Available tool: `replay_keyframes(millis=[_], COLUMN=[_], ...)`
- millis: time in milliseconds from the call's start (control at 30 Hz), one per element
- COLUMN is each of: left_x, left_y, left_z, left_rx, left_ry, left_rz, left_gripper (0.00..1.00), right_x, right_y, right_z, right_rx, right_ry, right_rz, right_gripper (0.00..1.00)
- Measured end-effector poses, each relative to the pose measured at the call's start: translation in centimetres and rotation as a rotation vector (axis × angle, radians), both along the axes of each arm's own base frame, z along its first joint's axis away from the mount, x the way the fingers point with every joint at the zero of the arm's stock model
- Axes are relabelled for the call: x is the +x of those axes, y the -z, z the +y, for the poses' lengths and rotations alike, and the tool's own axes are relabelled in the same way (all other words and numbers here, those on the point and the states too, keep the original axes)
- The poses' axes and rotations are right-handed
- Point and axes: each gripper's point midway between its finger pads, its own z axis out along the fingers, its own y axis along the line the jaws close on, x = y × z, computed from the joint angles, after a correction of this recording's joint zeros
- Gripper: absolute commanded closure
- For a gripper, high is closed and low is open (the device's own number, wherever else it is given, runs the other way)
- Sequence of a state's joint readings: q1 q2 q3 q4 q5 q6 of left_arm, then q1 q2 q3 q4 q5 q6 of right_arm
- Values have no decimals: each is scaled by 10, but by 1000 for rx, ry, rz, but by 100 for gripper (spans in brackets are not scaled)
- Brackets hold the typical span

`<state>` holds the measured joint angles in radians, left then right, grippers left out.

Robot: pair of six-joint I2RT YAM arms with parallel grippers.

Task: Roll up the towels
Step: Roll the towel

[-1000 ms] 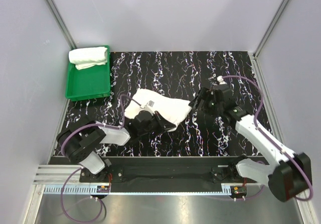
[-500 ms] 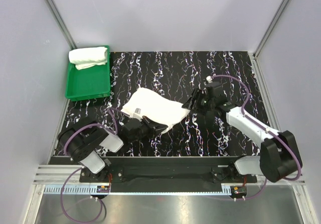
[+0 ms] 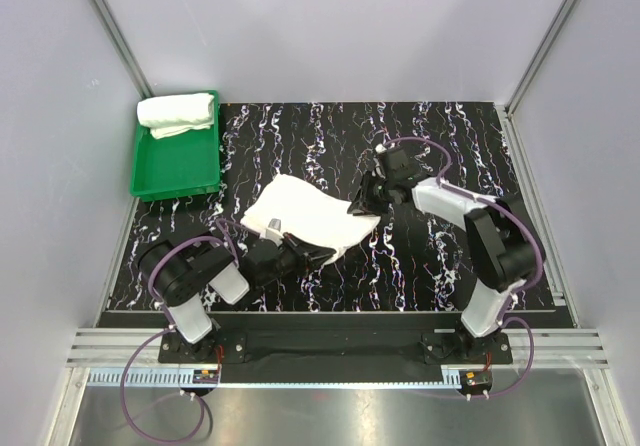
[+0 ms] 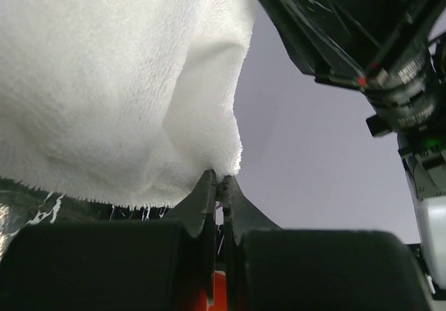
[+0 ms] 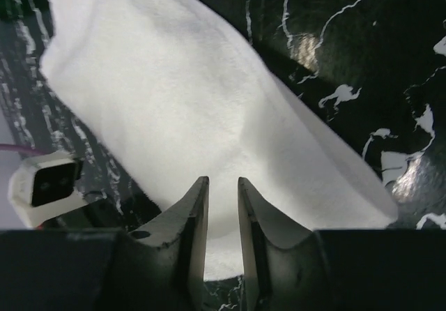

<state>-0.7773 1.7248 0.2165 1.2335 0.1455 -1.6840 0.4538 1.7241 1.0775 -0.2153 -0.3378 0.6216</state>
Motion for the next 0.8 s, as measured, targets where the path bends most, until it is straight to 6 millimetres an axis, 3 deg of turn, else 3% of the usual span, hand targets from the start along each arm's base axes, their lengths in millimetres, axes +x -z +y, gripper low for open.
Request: replay_keyframes(millis=[167, 267, 467, 633, 800], left_x=[-6, -8, -10, -12, -13], left_y=[3, -1, -10, -15, -20], left_z=[10, 17, 28, 36, 44], left_rx=[10, 5, -4, 3, 17], left_ry=[-8, -21, -46, -64, -87], left_rz=[10, 4, -20, -27, -38], left_gripper=[100, 100, 100, 100, 100], right_x=[-1, -7, 4, 13, 25], right_y=[44, 57, 58, 62, 52], right_z=[-13, -23, -37, -60, -92], right_rx=[-130, -185, -258, -321, -408], right_ry=[-5, -11, -5, 30, 93], right_rz=[82, 116, 90, 88, 77], right_gripper=[71, 72, 73, 72, 59])
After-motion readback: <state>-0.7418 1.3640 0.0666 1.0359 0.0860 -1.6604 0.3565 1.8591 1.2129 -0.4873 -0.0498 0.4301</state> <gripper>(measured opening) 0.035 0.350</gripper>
